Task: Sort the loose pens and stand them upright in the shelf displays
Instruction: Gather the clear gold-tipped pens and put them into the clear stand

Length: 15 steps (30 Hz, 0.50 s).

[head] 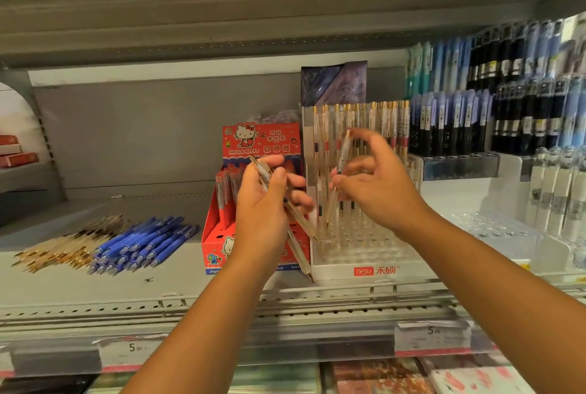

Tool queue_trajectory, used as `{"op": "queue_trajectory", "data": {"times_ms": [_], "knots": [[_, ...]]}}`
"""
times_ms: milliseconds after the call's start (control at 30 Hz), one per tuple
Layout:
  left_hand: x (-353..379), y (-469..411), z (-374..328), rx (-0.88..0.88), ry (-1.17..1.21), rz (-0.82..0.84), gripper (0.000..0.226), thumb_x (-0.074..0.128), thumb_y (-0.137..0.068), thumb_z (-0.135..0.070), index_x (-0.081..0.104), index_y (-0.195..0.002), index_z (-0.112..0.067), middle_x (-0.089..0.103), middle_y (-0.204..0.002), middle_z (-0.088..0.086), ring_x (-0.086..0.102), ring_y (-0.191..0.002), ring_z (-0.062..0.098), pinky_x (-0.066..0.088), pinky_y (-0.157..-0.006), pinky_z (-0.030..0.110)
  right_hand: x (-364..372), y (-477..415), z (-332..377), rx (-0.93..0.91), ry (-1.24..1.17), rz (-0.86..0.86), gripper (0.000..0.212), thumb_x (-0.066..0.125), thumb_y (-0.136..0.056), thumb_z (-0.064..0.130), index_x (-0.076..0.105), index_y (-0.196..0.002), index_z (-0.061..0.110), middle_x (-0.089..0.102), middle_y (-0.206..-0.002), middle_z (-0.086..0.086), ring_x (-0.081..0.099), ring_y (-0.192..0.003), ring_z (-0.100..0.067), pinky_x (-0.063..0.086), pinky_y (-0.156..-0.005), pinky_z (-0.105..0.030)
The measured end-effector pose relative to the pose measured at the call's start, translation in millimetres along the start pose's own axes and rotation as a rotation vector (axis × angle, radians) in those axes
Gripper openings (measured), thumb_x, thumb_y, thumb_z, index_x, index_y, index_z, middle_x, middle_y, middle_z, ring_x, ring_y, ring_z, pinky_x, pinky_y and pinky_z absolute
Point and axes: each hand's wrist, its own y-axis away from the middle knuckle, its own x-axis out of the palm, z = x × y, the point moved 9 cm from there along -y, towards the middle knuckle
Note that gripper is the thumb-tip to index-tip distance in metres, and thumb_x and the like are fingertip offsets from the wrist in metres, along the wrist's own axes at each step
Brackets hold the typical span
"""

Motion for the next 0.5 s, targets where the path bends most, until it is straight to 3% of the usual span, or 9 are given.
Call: {"op": "queue_trajectory", "data": {"times_ms": [167,267,400,500], "knots": [[0.4,5.7,11.6,-0.038,-0.068,0.009,0.014,0.041,-0.106,-0.019,0.054,-0.113,-0.019,0.057,-0.065,-0.003,0.042,-0.049,0.010,0.040,-0.045,0.023,-9.5,-3.6,-5.7,-0.070,0.138,-0.131,0.069,0.074,-0.085,0.018,0.038,-0.142,0.036,0.060,-0.098,0.005,0.070,-0.079,-0.013,0.062,-0.072,-0.038],[1.1,8.2,12.6,-0.044,-0.108,0.025,0.014,0.040,-0.106,-0.025,0.053,-0.110,-0.022,0.055,-0.066,-0.004,0.041,-0.050,0.007,0.038,-0.045,0.020,-11.2,-1.7,-12.8,-0.090,0.155,-0.175,0.063,0.073,-0.086,0.019,0.044,-0.141,0.032,0.065,-0.089,0.005,0.070,-0.075,-0.012,0.062,-0.070,-0.038],[4.5,9.4,12.3,-0.030,-0.159,0.047,0.014,0.036,-0.106,-0.017,0.050,-0.107,-0.017,0.056,-0.072,0.004,0.040,-0.052,0.009,0.037,-0.046,0.022,-7.6,1.1,-18.5,-0.101,0.179,-0.166,0.051,0.070,-0.089,0.020,0.052,-0.136,0.026,0.069,-0.082,0.005,0.070,-0.066,-0.009,0.062,-0.065,-0.035],[5.8,10.2,11.4,-0.015,-0.195,0.061,0.016,0.033,-0.107,-0.019,0.049,-0.109,-0.017,0.061,-0.079,0.006,0.044,-0.053,0.009,0.040,-0.047,0.021,0.3,3.2,-13.3,-0.169,0.260,-0.141,0.038,0.069,-0.090,0.021,0.062,-0.127,0.020,0.067,-0.086,0.011,0.067,-0.067,-0.003,0.060,-0.068,-0.025]]}}
